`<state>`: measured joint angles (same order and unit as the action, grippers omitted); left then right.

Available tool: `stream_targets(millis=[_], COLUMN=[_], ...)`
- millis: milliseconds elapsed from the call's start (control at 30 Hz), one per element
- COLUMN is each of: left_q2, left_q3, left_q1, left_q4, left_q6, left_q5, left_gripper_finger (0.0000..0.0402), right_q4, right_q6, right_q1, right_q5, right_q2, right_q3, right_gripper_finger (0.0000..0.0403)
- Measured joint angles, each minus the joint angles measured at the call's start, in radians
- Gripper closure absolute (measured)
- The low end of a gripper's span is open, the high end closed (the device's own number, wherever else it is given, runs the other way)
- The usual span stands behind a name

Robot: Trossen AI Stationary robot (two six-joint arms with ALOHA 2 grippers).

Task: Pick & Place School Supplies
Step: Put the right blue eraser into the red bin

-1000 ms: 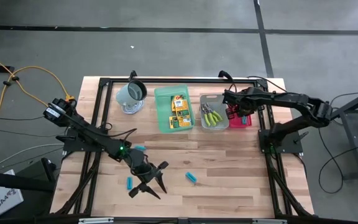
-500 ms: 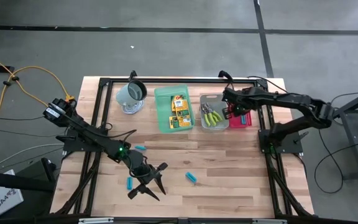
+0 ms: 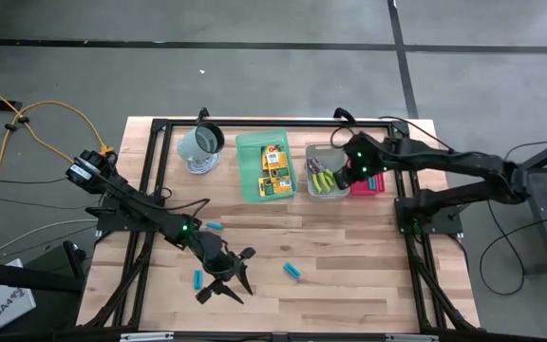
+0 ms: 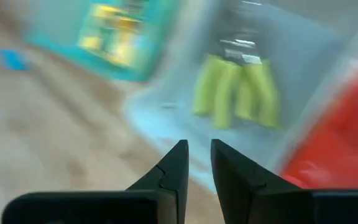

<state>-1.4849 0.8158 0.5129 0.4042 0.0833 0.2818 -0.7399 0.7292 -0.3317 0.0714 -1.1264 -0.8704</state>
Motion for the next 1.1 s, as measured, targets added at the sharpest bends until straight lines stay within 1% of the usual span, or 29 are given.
stream_targets(millis=[233,400,500,667,800,967,1100], left_q2=[0.0,0.0,0.0,0.0,0.0,0.0,0.0], left_q3=[0.0,0.0,0.0,0.0,0.0,0.0,0.0], left_q1=[0.0,0.0,0.0,0.0,0.0,0.0,0.0], left_q4=[-0.042,-0.097,-0.105,-0.11,-0.114,-0.114,-0.114], left_q6=[0.0,-0.001,-0.001,-0.001,-0.001,-0.001,-0.001], left_q5=[0.0,0.0,0.001,0.001,0.001,0.001,0.001], left_gripper_finger=[0.0259,0.0259,0.0259,0.0259,0.0259,0.0259,0.0259], right_q4=[0.227,0.326,0.349,0.391,0.474,0.637,0.724], right_q6=[0.01,0.012,0.048,0.087,0.095,0.015,-0.097], right_q1=[0.216,0.377,0.462,0.592,0.681,0.781,0.853], right_q5=[0.005,-0.062,-0.1,-0.162,-0.22,-0.276,-0.289], right_q2=[0.002,-0.055,-0.115,-0.256,-0.373,-0.487,-0.536], right_q3=[0.0,0.0,0.0,0.0,0.0,0.0,0.0], right_gripper_finger=[0.0342,0.0341,0.0341,0.0342,0.0342,0.0341,0.0341])
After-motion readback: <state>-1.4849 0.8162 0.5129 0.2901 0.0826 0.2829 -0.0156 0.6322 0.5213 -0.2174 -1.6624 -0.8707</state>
